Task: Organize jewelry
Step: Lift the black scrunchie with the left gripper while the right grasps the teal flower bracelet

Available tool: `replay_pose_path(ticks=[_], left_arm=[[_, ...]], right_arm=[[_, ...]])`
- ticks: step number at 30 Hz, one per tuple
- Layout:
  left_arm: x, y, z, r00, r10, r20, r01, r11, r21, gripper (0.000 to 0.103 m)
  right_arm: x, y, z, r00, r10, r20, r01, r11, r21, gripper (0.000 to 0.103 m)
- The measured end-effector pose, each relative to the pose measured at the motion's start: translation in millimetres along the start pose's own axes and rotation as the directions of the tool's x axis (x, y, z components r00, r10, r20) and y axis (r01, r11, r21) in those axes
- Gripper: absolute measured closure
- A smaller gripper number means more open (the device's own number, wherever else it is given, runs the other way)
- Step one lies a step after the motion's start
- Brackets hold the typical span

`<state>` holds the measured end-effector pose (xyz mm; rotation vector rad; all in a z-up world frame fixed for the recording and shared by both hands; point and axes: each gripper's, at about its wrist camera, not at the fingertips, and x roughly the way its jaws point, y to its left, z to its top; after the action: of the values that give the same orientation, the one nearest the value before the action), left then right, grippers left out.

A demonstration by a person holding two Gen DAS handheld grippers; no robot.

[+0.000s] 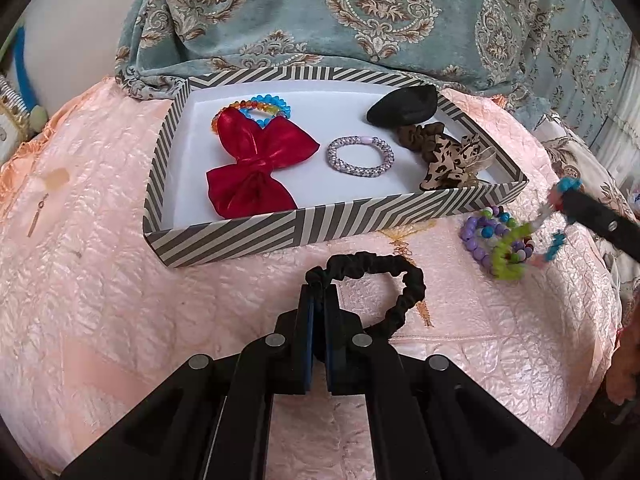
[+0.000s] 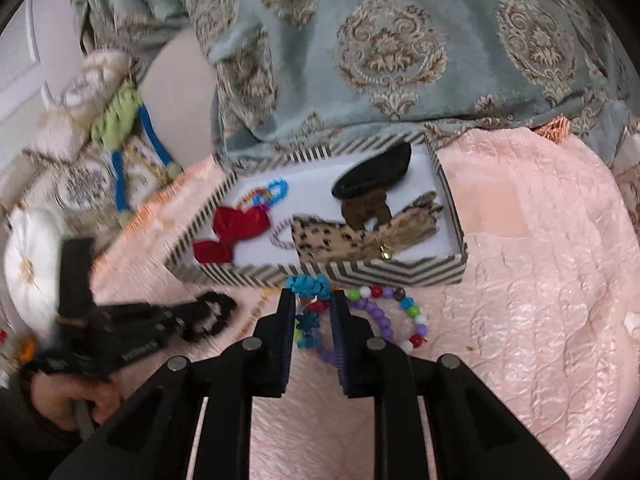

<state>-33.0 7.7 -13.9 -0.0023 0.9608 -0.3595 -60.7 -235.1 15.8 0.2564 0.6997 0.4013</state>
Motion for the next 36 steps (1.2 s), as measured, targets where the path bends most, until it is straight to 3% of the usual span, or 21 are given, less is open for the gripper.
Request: replay_pose_path(ticks=[5, 17, 36], left_arm=[[-4, -1, 1, 1.000, -0.010, 0.014, 0.010, 1.000, 0.005, 0.103], [-8, -8, 0, 1.000, 0.018, 0.025, -0.018, 0.999, 0.036, 0.103], [-7, -9, 0, 0.999, 0.028, 0.018, -0.029, 0.999, 0.046, 0.103]], right_arm=[[-8, 14, 2, 0.999, 0.030, 0.037, -0.029, 0.998, -0.048, 0.085], [4, 23, -6, 1.000, 0.001, -0.022, -0.003, 0.997, -0.077, 0.085], [7, 21, -8, 0.998, -0.039, -0.041, 0.035, 0.997, -0.076, 0.085]])
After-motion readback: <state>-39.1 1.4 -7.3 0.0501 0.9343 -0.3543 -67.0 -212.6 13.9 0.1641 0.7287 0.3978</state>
